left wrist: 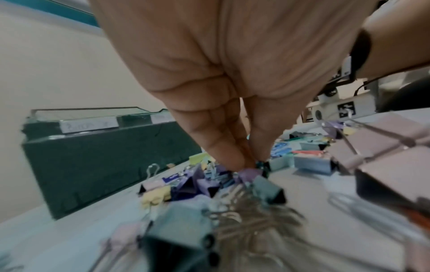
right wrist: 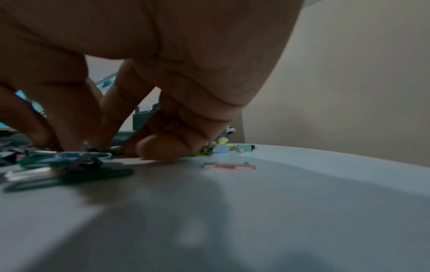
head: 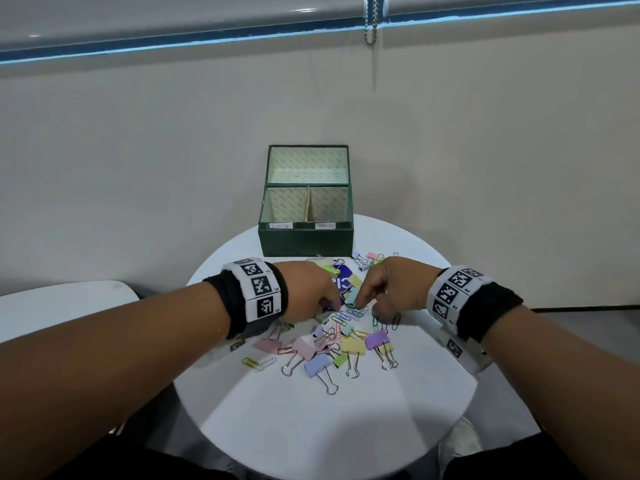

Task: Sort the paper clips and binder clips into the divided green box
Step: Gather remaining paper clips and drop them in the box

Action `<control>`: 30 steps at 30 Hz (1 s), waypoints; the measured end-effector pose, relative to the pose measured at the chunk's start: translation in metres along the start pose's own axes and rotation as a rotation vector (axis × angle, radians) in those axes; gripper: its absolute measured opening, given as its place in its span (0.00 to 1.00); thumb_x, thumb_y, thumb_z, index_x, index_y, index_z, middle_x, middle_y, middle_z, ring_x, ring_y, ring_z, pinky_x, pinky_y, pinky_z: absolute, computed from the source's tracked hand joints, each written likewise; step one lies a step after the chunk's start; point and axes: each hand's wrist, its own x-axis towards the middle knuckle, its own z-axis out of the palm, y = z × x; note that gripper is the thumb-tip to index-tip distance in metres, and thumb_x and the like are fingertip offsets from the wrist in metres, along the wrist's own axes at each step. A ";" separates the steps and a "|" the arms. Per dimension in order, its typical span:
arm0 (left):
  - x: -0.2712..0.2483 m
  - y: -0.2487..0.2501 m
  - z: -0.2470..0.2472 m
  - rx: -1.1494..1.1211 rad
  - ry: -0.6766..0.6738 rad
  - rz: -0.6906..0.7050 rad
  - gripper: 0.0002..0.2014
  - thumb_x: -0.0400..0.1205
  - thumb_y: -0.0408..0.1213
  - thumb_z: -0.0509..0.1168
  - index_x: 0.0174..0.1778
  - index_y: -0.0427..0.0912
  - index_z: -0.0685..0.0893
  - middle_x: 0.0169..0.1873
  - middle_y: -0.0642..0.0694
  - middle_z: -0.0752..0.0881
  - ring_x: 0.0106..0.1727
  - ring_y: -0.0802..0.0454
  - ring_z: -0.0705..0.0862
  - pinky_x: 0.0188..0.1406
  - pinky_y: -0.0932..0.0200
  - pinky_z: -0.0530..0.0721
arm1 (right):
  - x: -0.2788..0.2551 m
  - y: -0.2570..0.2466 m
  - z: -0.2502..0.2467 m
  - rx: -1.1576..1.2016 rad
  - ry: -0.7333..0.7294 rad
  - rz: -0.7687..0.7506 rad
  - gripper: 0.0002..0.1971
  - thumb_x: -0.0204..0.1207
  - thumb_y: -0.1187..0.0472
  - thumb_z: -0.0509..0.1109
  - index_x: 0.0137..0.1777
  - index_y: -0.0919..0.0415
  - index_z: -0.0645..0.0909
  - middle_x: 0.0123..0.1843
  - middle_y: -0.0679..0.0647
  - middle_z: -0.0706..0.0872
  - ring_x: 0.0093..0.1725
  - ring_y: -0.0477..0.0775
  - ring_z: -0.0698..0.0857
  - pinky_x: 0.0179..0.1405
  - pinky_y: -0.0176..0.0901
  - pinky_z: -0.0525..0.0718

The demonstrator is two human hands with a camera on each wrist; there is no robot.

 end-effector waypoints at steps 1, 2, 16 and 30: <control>-0.001 -0.001 -0.001 -0.011 0.004 -0.003 0.20 0.84 0.34 0.64 0.69 0.57 0.84 0.57 0.55 0.87 0.56 0.51 0.84 0.56 0.56 0.83 | 0.000 0.001 0.000 0.004 -0.016 -0.019 0.15 0.65 0.60 0.82 0.44 0.36 0.92 0.38 0.32 0.87 0.43 0.36 0.84 0.46 0.34 0.83; -0.001 -0.001 -0.002 -0.025 0.010 -0.004 0.19 0.84 0.36 0.64 0.70 0.57 0.83 0.55 0.56 0.87 0.53 0.53 0.83 0.53 0.59 0.80 | 0.000 0.001 0.001 -0.001 -0.029 -0.032 0.14 0.65 0.59 0.84 0.46 0.37 0.92 0.39 0.31 0.86 0.43 0.34 0.83 0.46 0.32 0.80; 0.016 0.022 0.003 -0.062 0.052 -0.117 0.13 0.78 0.60 0.69 0.48 0.56 0.86 0.39 0.56 0.87 0.42 0.54 0.84 0.42 0.58 0.82 | -0.001 0.000 0.006 -0.060 0.003 -0.074 0.07 0.70 0.57 0.80 0.41 0.40 0.92 0.36 0.37 0.90 0.41 0.40 0.87 0.51 0.41 0.87; 0.013 0.027 -0.006 -0.043 -0.010 -0.059 0.16 0.83 0.36 0.65 0.64 0.56 0.87 0.55 0.57 0.88 0.53 0.53 0.84 0.58 0.56 0.83 | 0.001 0.001 0.007 -0.149 0.033 -0.091 0.08 0.74 0.62 0.74 0.43 0.47 0.90 0.38 0.43 0.92 0.40 0.43 0.89 0.48 0.39 0.88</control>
